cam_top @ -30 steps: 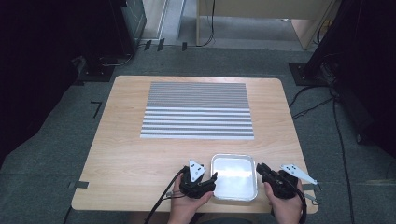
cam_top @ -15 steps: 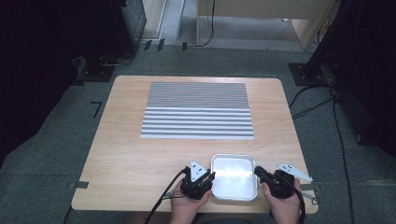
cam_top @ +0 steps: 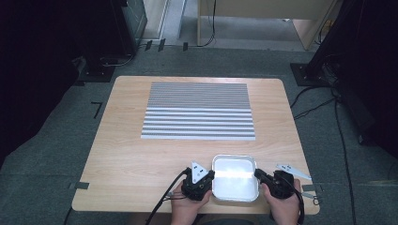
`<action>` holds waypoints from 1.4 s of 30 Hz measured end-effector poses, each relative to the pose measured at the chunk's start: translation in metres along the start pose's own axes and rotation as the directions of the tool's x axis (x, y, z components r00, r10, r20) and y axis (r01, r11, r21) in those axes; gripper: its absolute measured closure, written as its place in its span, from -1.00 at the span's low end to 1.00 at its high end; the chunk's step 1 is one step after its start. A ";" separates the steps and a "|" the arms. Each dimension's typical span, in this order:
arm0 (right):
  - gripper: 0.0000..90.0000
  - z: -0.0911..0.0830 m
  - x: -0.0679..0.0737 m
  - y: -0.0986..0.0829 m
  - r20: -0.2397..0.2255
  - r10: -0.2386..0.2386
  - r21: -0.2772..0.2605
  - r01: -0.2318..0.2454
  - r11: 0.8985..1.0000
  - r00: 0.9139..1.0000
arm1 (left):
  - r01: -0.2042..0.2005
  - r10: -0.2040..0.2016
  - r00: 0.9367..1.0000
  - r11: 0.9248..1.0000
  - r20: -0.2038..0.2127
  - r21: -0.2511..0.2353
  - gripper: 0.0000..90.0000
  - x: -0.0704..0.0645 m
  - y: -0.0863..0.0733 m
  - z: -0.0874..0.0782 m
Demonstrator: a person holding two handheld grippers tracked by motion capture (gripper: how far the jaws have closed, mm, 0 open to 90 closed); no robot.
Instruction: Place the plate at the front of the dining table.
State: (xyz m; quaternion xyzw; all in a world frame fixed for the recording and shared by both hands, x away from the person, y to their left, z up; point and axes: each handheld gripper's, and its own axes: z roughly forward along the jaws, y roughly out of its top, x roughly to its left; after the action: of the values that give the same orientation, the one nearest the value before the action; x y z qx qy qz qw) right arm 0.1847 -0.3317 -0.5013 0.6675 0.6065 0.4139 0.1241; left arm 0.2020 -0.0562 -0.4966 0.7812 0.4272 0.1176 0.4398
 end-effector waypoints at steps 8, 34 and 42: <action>0.89 0.002 0.004 -0.001 0.030 -0.024 -0.010 0.025 1.000 0.999 | -0.007 0.007 1.000 1.000 -0.002 -0.002 0.95 0.000 -0.001 0.001; 0.94 0.003 0.003 -0.001 0.036 0.022 -0.068 -0.020 0.997 0.999 | 0.011 -0.011 1.000 1.000 -0.016 -0.029 0.93 -0.003 -0.003 0.003; 0.99 -0.003 0.003 0.003 0.018 0.029 -0.109 -0.027 0.994 0.999 | 0.010 -0.011 1.000 0.999 -0.013 -0.032 0.92 -0.006 -0.005 0.005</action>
State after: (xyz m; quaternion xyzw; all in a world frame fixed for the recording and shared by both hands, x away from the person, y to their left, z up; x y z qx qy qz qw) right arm 0.1845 -0.3308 -0.4970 0.6723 0.5722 0.4414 0.1603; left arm 0.1982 -0.0620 -0.5024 0.7710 0.4323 0.1274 0.4499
